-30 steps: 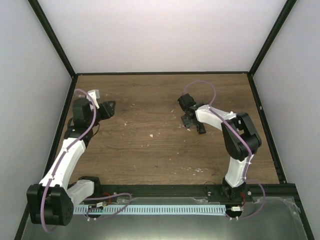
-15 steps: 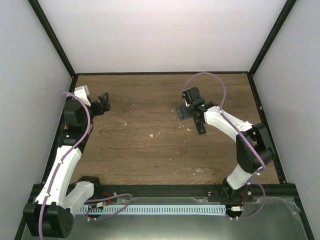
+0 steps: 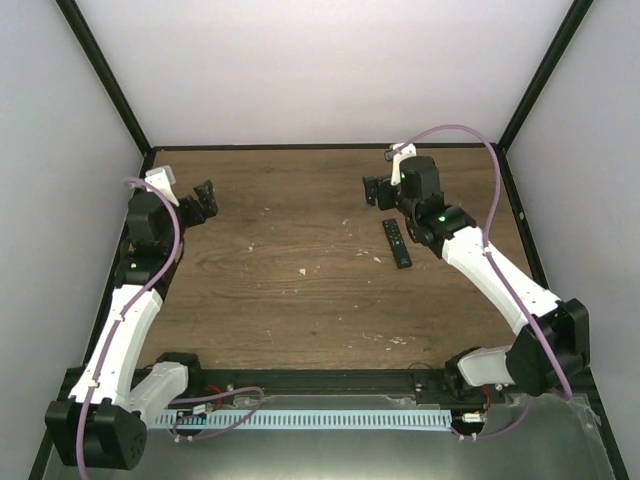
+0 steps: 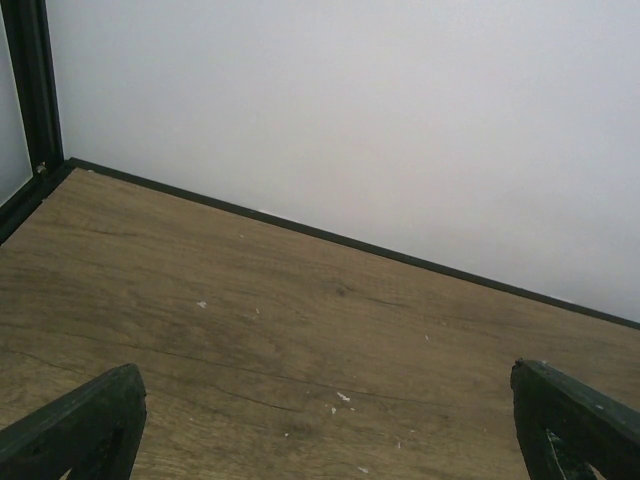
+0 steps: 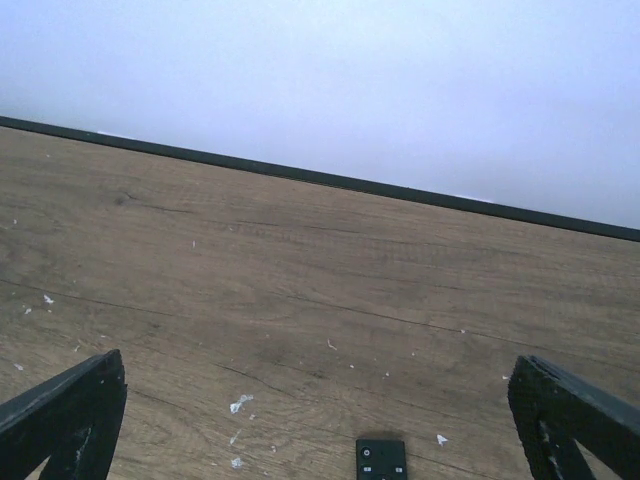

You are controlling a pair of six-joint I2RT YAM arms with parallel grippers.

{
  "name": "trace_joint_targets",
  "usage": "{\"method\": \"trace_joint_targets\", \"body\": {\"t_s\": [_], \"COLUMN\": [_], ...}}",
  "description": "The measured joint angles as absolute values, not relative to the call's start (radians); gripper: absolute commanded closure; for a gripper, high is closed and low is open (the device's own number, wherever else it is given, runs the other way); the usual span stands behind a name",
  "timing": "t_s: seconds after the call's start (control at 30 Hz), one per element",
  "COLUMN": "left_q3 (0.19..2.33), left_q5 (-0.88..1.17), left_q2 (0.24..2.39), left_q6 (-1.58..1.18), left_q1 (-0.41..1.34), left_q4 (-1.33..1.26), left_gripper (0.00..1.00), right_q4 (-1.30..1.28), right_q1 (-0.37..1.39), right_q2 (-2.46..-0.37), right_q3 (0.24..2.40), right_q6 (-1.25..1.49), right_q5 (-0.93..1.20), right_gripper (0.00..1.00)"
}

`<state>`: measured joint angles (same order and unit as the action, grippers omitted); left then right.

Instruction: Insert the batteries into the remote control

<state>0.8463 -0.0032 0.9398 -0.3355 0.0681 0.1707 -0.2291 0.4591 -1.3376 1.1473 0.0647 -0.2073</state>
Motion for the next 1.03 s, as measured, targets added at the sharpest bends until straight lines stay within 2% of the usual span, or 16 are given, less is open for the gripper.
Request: {"method": "trace_joint_targets", "body": {"t_s": [1.03], "left_q3": [0.857], "left_q5": [0.005], "left_q2": [0.948], "left_q6": [-0.328], "left_q1": [0.068], "left_q4": [0.197], "left_gripper": [0.00], "right_q4": [-0.229], "right_q1": [0.456], "right_q2": [-1.328], "right_q3": [1.123], "right_q6": [0.067], "right_q5": [-0.235], "right_gripper": [0.00]}}
